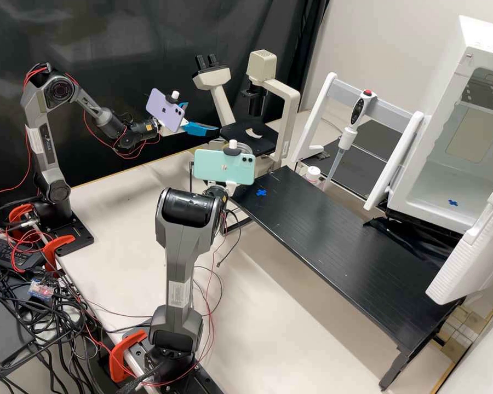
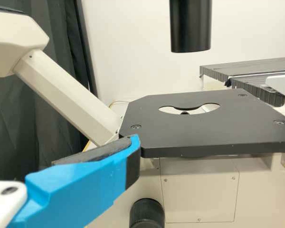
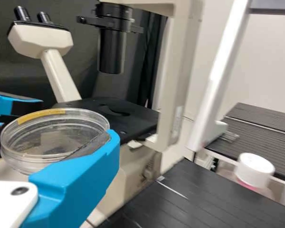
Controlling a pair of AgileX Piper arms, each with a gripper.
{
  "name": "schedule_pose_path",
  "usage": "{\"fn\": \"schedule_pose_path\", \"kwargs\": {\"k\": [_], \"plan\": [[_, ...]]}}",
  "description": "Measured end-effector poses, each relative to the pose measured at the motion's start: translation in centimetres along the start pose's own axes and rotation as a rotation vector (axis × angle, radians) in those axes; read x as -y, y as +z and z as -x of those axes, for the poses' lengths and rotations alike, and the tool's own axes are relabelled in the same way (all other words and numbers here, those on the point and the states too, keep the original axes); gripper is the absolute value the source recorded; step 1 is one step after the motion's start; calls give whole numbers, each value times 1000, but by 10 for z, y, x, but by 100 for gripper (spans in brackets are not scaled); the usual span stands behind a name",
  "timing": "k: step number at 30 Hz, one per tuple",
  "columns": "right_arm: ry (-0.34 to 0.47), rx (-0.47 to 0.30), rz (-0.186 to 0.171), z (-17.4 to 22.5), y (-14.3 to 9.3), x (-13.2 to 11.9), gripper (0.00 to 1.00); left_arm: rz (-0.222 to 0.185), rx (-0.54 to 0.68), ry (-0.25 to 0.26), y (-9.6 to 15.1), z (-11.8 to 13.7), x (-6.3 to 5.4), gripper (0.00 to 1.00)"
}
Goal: Move the petri dish to the bench
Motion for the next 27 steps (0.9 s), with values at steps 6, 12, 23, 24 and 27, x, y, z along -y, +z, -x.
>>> {"fn": "schedule_pose_path", "kwargs": {"k": [6, 12, 23, 24, 27], "plan": [[2, 57, 1, 22, 24, -3, 0, 0, 0, 0, 0, 0, 0, 100], [-2, 111, -25, 44, 43, -2, 0, 0, 0, 0, 0, 0, 0, 100], [33, 123, -60, 68, 51, -1, 100, 0, 0, 0, 0, 0, 0, 100], [34, 122, -60, 68, 52, -1, 100, 0, 0, 0, 0, 0, 0, 100], [42, 125, -45, 68, 51, -1, 100, 0, 0, 0, 0, 0, 0, 100]]}}
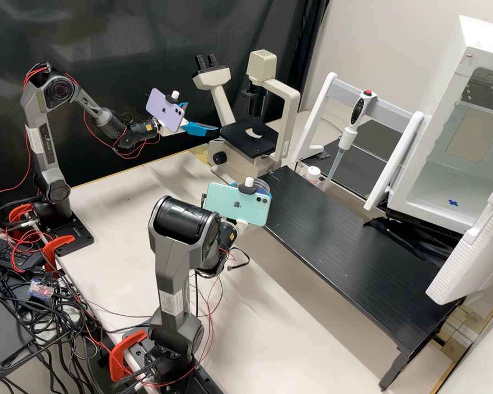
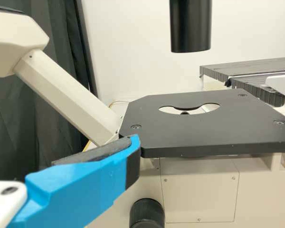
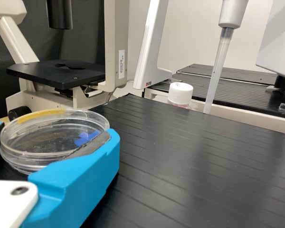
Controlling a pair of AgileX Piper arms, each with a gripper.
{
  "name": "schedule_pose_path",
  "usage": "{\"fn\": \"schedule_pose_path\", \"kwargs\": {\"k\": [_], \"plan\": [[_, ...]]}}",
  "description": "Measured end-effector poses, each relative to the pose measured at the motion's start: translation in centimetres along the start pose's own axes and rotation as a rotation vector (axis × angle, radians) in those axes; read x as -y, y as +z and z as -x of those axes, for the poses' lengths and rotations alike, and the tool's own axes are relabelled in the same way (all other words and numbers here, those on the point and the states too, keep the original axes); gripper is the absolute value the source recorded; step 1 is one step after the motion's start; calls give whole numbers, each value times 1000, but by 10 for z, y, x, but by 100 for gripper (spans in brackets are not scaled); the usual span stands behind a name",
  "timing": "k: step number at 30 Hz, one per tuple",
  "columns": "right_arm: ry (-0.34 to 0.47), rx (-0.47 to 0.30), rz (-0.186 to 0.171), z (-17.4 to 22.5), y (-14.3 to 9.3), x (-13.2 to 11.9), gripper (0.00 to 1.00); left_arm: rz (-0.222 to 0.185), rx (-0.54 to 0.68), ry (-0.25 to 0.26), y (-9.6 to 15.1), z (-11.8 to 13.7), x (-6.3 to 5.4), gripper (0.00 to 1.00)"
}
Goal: Move the petri dish to the bench
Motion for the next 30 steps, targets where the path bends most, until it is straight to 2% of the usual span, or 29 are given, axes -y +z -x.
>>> {"fn": "schedule_pose_path", "kwargs": {"k": [8, 12, 20, 21, 22, 25, 28, 30], "plan": [[9, -7, 53, 0, -4, 2, 100, 0, 0, 0, 0, 0, 0, 100], [25, -16, 62, 5, -9, 1, 100, 0, 0, 0, 0, 0, 0, 100], [127, -215, 114, 43, -46, -12, 100, 0, 0, 0, 0, 0, 0, 100], [141, -264, 131, 54, -54, -13, 100, 0, 0, 0, 0, 0, 0, 100], [145, -281, 138, 58, -56, -13, 100, 0, 0, 0, 0, 0, 0, 100], [225, -403, 170, 80, -73, -21, 100, 0, 0, 0, 0, 0, 0, 100], [292, -404, 174, 90, -78, -30, 100, 0, 0, 0, 0, 0, 0, 100], [336, -382, 153, 94, -77, -37, 100, 0, 0, 0, 0, 0, 0, 100]]}}
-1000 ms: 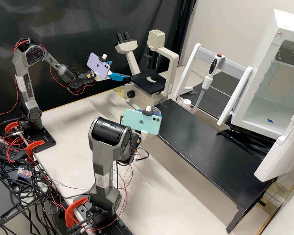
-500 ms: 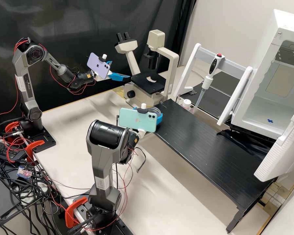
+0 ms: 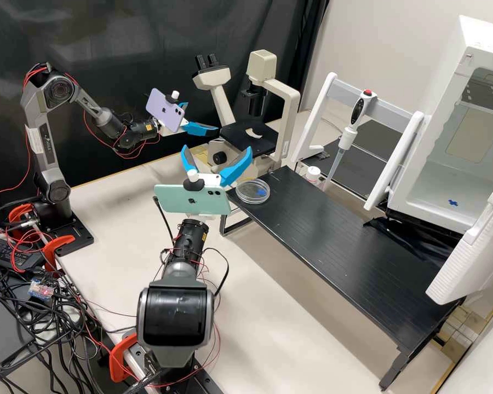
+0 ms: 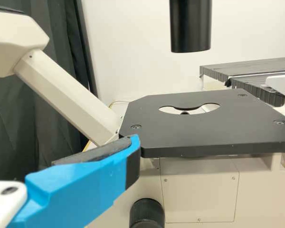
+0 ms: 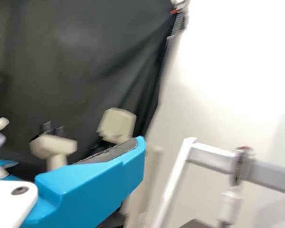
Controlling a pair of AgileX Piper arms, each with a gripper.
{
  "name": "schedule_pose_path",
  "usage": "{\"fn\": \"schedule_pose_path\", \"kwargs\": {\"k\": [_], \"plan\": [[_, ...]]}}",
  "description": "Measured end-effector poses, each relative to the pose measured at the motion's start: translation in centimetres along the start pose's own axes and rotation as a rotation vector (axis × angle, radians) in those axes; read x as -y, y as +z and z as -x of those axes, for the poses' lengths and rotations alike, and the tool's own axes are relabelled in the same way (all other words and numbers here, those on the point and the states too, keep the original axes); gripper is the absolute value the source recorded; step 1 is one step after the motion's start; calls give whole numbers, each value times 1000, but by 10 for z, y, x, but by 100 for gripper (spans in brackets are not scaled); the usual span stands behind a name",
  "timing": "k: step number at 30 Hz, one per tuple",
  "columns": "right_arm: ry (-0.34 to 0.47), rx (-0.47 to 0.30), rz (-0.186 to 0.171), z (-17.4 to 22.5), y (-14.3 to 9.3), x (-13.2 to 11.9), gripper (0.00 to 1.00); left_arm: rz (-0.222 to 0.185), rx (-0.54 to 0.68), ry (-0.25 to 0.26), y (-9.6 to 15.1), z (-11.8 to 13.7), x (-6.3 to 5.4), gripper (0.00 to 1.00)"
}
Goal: Move the petri dish to the bench
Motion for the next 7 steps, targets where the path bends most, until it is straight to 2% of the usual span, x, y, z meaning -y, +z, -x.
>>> {"fn": "schedule_pose_path", "kwargs": {"k": [2, 7], "plan": [[43, 29, -18, 1, 2, -6, 100, 0, 0, 0, 0, 0, 0, 100], [69, 76, -17, 0, 10, -9, 100, 0, 0, 0, 0, 0, 0, 100]]}}
